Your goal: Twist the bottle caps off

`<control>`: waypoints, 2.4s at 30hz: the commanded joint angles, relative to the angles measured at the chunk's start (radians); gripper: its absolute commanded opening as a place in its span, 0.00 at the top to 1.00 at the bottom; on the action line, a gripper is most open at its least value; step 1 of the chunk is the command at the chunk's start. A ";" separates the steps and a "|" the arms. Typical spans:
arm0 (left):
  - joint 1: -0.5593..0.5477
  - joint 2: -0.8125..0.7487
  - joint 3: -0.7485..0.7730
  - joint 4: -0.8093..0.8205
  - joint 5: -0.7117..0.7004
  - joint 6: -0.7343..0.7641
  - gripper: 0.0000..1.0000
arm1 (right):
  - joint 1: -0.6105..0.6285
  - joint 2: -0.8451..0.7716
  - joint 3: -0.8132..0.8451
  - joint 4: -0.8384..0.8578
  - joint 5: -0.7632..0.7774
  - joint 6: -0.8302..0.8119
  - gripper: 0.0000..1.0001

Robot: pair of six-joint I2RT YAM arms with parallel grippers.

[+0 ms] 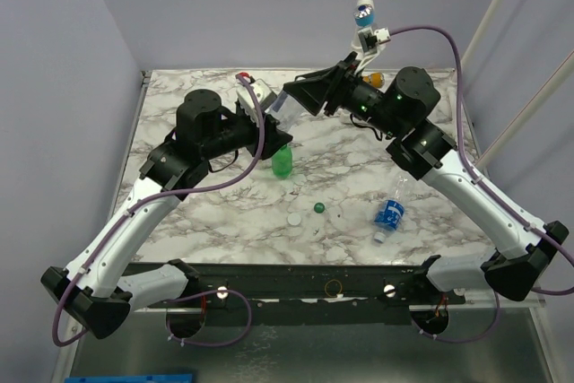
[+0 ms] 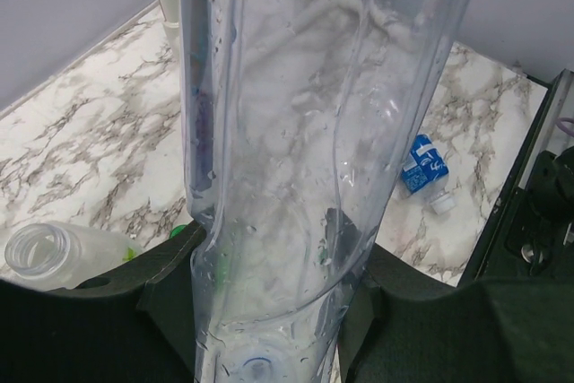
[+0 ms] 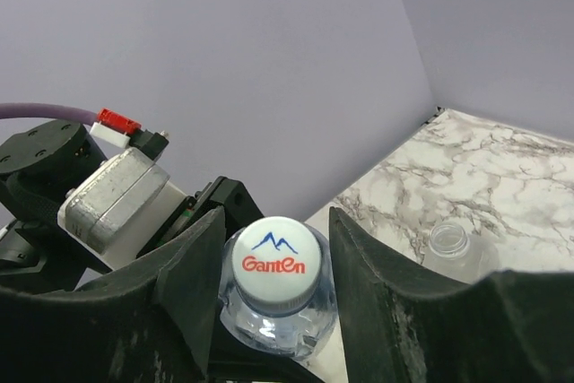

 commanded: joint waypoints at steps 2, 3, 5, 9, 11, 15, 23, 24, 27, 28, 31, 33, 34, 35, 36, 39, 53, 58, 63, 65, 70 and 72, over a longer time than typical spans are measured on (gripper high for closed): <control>-0.005 -0.023 0.001 0.042 -0.038 -0.028 0.80 | 0.009 0.011 0.026 -0.012 -0.011 0.009 0.56; -0.005 -0.023 0.001 0.042 -0.035 -0.028 0.80 | 0.008 0.010 0.031 -0.015 -0.007 0.008 0.65; -0.005 -0.028 0.000 0.041 -0.031 -0.028 0.80 | 0.009 0.009 0.038 -0.015 0.002 0.004 0.82; -0.005 -0.038 -0.003 0.040 -0.003 -0.055 0.80 | 0.008 -0.003 0.054 -0.013 0.005 -0.012 0.99; -0.005 -0.044 -0.004 0.040 0.021 -0.064 0.80 | 0.009 -0.012 0.060 -0.006 -0.002 -0.025 0.99; -0.005 -0.053 0.017 0.039 0.156 -0.118 0.80 | 0.008 -0.043 0.048 0.059 -0.130 -0.065 1.00; 0.015 -0.016 0.090 0.030 0.587 -0.325 0.76 | 0.009 -0.057 0.008 0.333 -0.729 0.025 0.99; 0.020 -0.009 0.097 0.029 0.645 -0.350 0.77 | 0.008 -0.054 -0.005 0.389 -0.788 0.060 0.99; 0.022 0.005 0.104 0.030 0.798 -0.411 0.81 | 0.008 -0.049 -0.042 0.562 -0.906 0.174 0.99; 0.022 0.004 0.102 0.031 0.816 -0.414 0.84 | 0.009 -0.047 -0.045 0.596 -0.931 0.204 0.99; 0.028 -0.004 0.095 0.033 0.816 -0.407 0.88 | 0.007 -0.049 -0.045 0.620 -0.953 0.225 0.99; 0.033 -0.007 0.090 0.032 0.790 -0.393 0.88 | 0.007 -0.063 -0.038 0.541 -0.928 0.171 0.99; 0.036 -0.011 0.086 0.033 0.770 -0.380 0.88 | 0.007 -0.076 -0.030 0.470 -0.890 0.122 0.99; 0.038 -0.016 0.082 0.032 0.740 -0.368 0.88 | 0.006 -0.087 -0.020 0.390 -0.844 0.070 0.84; 0.038 -0.024 0.076 0.030 0.683 -0.345 0.88 | 0.006 -0.104 -0.010 0.302 -0.755 0.004 0.59; 0.039 -0.044 0.055 0.021 0.465 -0.263 0.88 | 0.007 -0.137 0.019 0.124 -0.451 -0.111 0.34; 0.036 -0.061 0.006 0.077 -0.006 -0.096 0.91 | 0.011 0.025 0.278 -0.306 0.017 -0.094 0.06; 0.036 -0.063 -0.002 0.080 0.001 -0.105 0.91 | 0.021 0.061 0.304 -0.290 -0.008 -0.082 0.10; 0.036 -0.063 -0.009 0.083 0.013 -0.112 0.91 | 0.034 0.102 0.322 -0.262 -0.022 -0.069 0.19; 0.036 -0.065 -0.016 0.083 0.019 -0.114 0.91 | 0.036 0.110 0.315 -0.237 -0.027 -0.061 0.24; 0.036 -0.072 -0.033 0.085 0.029 -0.121 0.91 | 0.037 0.117 0.305 -0.200 -0.046 -0.052 0.41; 0.036 -0.072 -0.035 0.086 0.028 -0.122 0.91 | 0.040 0.115 0.296 -0.194 -0.054 -0.049 0.52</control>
